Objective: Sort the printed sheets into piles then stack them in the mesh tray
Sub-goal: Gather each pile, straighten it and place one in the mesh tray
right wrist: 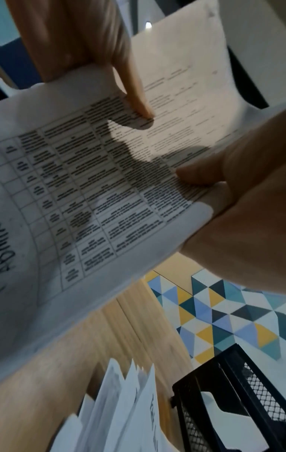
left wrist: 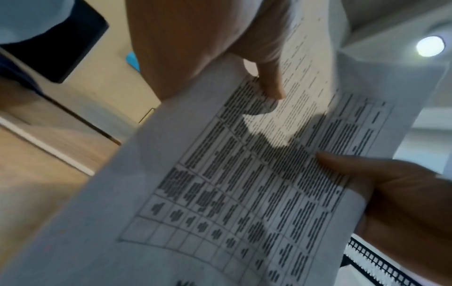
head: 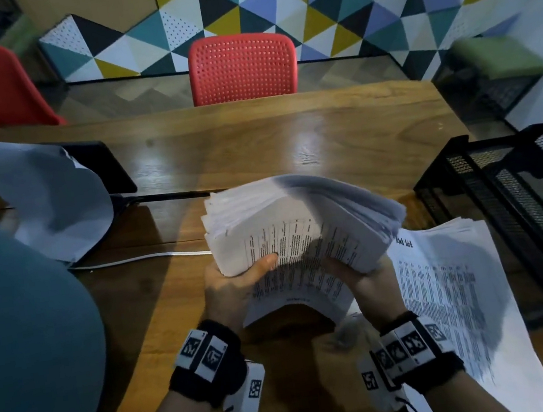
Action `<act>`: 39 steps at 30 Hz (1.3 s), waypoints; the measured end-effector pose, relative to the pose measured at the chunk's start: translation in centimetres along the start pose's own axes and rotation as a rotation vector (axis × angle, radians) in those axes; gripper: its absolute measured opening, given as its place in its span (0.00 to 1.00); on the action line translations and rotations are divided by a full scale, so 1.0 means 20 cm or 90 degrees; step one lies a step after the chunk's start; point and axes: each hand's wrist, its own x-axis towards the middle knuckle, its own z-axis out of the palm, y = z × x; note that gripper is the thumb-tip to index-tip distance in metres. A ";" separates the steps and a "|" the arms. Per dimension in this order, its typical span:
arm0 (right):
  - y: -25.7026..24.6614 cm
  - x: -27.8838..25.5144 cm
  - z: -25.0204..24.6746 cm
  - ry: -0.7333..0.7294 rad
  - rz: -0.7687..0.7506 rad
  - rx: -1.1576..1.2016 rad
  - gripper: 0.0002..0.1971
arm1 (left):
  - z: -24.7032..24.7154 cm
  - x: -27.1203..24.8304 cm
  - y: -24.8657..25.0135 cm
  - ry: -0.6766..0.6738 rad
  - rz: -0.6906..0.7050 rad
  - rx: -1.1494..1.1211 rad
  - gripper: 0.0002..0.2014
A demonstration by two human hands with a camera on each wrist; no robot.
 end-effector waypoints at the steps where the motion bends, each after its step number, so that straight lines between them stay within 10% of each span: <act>1: -0.01 0.00 0.00 0.003 -0.001 0.013 0.13 | 0.00 -0.01 -0.01 0.018 0.007 -0.006 0.20; 5: 0.00 -0.03 -0.01 -0.061 0.003 0.006 0.14 | -0.01 -0.01 -0.13 0.027 -0.062 0.077 0.31; 12: -0.37 0.08 -0.19 0.046 -0.206 -0.222 0.27 | -0.03 0.05 -0.08 -0.015 -0.058 0.146 0.09; 20: -0.63 0.17 -0.43 -0.291 -0.148 -0.735 0.11 | 0.04 0.15 0.28 -0.249 0.032 0.409 0.12; 25: -0.50 0.06 -0.53 -0.304 -0.141 -0.519 0.14 | 0.09 0.21 0.30 -0.221 0.060 0.475 0.09; 28: -0.39 -0.05 -0.63 -0.206 0.010 -0.287 0.10 | 0.04 0.19 0.14 -0.080 0.047 0.537 0.24; 33: -0.26 -0.29 -0.74 -0.057 0.135 -0.071 0.27 | 0.02 0.00 -0.11 -0.150 -0.264 0.353 0.36; 36: -0.21 -0.43 -0.80 0.036 0.178 -0.009 0.36 | 0.07 -0.02 -0.10 -0.171 -0.223 0.212 0.17; 39: -0.21 -0.49 -0.86 0.001 0.227 0.047 0.21 | 0.16 0.00 -0.04 -0.211 -0.111 0.170 0.12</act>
